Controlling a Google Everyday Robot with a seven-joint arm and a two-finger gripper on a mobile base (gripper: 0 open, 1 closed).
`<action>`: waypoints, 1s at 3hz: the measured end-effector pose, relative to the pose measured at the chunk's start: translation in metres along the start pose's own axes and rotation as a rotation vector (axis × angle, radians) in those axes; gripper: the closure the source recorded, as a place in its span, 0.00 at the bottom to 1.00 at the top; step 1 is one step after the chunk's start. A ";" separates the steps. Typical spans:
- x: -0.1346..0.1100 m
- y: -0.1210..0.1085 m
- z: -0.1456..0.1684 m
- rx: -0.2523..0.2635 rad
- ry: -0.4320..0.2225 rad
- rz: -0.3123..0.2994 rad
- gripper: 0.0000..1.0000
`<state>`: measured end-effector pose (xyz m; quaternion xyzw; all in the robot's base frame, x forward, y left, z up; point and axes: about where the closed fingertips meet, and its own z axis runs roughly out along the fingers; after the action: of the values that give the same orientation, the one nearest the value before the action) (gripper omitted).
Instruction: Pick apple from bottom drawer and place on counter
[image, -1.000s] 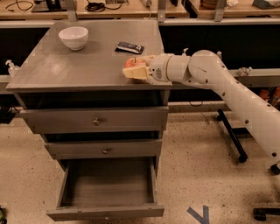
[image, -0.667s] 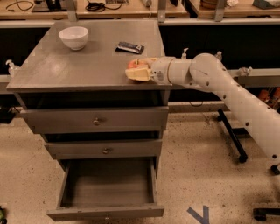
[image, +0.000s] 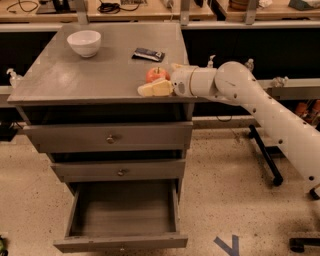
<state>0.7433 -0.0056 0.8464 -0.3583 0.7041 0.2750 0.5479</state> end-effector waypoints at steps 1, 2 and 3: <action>-0.010 0.000 -0.013 -0.040 -0.041 -0.025 0.00; -0.023 -0.006 -0.053 -0.045 -0.045 -0.108 0.00; -0.045 -0.004 -0.098 -0.020 -0.018 -0.221 0.00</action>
Offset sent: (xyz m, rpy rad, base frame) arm -0.0556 -0.0973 0.0890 -0.1680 -0.2305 0.0742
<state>0.6966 -0.0752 0.9141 -0.4367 0.6528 0.2232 0.5774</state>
